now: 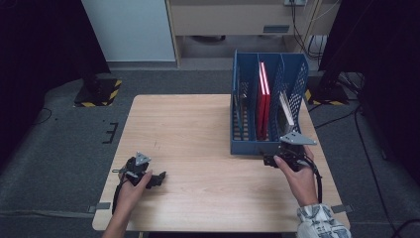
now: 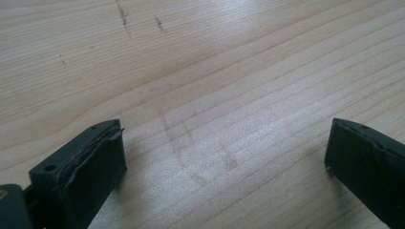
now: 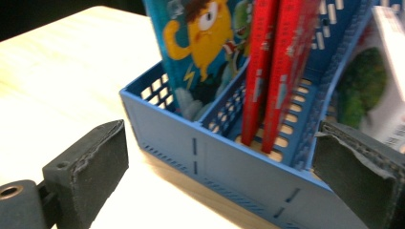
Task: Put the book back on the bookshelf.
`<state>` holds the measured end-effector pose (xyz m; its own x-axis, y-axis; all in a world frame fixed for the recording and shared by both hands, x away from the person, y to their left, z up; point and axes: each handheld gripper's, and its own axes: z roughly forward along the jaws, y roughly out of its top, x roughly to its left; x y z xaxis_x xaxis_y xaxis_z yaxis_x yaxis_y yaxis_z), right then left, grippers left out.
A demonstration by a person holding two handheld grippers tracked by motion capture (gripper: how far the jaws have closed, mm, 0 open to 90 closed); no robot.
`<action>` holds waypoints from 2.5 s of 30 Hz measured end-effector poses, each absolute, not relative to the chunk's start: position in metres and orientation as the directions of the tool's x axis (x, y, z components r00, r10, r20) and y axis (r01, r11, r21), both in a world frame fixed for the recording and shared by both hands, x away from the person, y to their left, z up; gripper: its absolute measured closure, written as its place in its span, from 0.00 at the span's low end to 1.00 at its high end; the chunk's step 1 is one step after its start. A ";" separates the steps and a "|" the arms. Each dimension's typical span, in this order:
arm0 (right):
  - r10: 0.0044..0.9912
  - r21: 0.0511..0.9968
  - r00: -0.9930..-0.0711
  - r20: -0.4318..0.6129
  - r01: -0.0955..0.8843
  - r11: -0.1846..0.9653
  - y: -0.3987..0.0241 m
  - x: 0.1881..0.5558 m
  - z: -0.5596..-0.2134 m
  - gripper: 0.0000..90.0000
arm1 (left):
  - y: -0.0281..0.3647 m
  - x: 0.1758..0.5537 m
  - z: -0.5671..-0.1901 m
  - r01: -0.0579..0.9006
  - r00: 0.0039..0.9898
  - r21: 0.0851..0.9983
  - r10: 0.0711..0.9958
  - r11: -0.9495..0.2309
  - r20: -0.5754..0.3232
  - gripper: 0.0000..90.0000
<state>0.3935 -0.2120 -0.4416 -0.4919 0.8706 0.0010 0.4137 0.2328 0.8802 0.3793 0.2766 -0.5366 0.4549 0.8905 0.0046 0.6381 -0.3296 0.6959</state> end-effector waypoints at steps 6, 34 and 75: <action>0.860 0.879 -0.511 -0.006 0.406 0.248 -0.204 0.390 -0.441 0.05 | 0.277 0.379 -0.537 0.638 0.455 0.696 0.890 -0.330 0.005 0.00; 0.784 0.833 -0.620 -0.016 0.426 0.354 -0.147 0.385 -0.467 0.05 | 0.277 0.379 -0.537 0.638 0.456 0.696 0.890 -0.330 0.005 0.00; 0.693 0.722 -0.721 -0.010 0.475 0.504 -0.050 0.381 -0.517 0.06 | 0.277 0.379 -0.537 0.638 0.456 0.696 0.890 -0.331 0.005 0.00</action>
<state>0.3812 -0.0501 -0.5168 -0.7206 0.6933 -0.0097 0.4749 0.5036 0.7217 0.3791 0.2765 -0.5366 0.4563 0.8898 0.0045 0.6377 -0.3306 0.6957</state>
